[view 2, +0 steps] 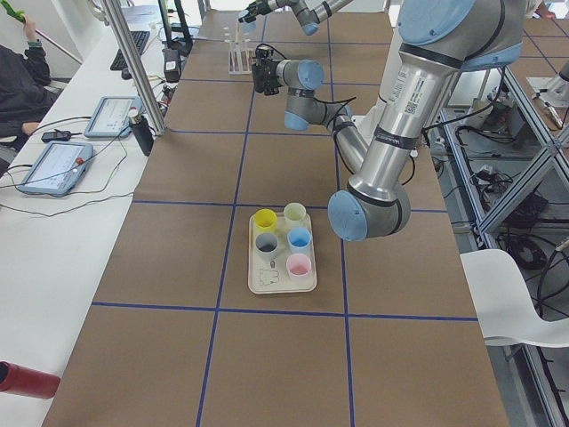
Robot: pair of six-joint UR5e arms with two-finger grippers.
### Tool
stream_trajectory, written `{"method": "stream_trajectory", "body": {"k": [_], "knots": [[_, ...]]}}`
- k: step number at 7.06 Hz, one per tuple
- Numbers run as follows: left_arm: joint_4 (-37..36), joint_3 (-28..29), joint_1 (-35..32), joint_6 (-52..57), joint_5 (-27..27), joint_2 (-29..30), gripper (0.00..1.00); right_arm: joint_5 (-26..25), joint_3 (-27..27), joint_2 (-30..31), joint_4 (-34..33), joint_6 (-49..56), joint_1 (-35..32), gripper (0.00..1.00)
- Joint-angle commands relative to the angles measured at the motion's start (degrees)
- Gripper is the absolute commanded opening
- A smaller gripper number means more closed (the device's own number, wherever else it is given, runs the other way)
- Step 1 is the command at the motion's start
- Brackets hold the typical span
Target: Transfer IKEA cup to right arm and place on rack
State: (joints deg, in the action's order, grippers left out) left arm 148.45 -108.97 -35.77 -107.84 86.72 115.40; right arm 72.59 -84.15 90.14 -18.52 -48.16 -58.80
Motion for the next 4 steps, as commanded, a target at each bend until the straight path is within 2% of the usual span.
{"method": "stream_trajectory", "body": {"k": [1,2,4], "knots": [[0.0,0.1,0.0,0.0,0.0,0.0,1.00,0.0,0.0,0.4,0.8,0.2,-0.1,1.00],[0.0,0.1,0.0,0.0,0.0,0.0,1.00,0.4,0.1,0.5,4.3,0.5,-0.1,1.00],[-0.2,-0.9,-0.2,0.1,0.2,0.0,1.00,1.1,-2.1,0.5,4.3,-0.1,-0.2,1.00]]}}
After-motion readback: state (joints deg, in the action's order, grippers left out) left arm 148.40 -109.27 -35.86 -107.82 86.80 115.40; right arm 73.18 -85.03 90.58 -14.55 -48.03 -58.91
